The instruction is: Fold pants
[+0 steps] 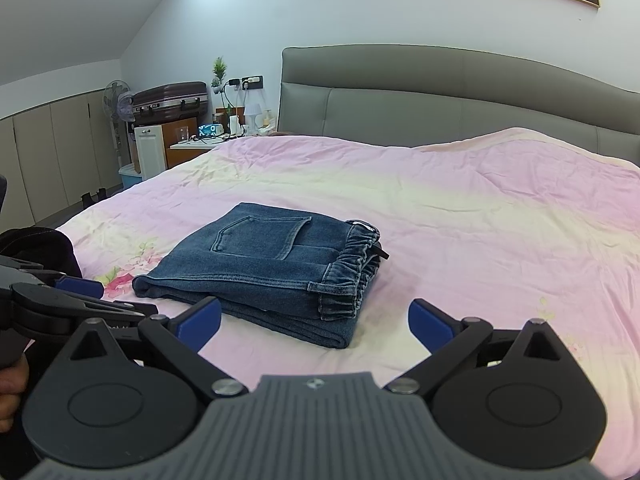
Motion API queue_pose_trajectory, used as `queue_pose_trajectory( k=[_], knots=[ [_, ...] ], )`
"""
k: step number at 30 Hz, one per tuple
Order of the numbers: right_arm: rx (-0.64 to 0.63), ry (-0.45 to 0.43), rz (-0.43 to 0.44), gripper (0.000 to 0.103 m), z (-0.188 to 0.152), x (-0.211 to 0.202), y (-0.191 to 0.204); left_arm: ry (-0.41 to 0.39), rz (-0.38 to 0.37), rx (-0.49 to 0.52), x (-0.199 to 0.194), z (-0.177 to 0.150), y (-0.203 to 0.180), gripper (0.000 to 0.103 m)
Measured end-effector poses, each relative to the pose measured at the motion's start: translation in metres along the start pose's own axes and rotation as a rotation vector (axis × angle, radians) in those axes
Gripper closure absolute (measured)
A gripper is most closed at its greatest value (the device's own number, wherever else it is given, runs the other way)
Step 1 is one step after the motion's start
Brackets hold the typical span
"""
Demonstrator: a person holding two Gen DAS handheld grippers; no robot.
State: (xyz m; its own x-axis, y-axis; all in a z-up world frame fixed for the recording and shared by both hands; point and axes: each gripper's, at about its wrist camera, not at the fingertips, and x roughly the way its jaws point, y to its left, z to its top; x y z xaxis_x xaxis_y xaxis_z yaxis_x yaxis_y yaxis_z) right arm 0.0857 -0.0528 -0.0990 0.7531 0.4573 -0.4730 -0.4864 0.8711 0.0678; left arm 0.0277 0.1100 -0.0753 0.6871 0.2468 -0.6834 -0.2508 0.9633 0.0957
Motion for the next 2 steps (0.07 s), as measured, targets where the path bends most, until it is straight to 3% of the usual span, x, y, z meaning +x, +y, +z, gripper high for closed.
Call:
queue_pose_trajectory(
  k=[2],
  knots=[
    [0.0, 0.001, -0.001, 0.007, 0.0002, 0.0001, 0.0003, 0.001, 0.004, 0.0, -0.0001, 0.0, -0.0002, 0.023]
  ],
)
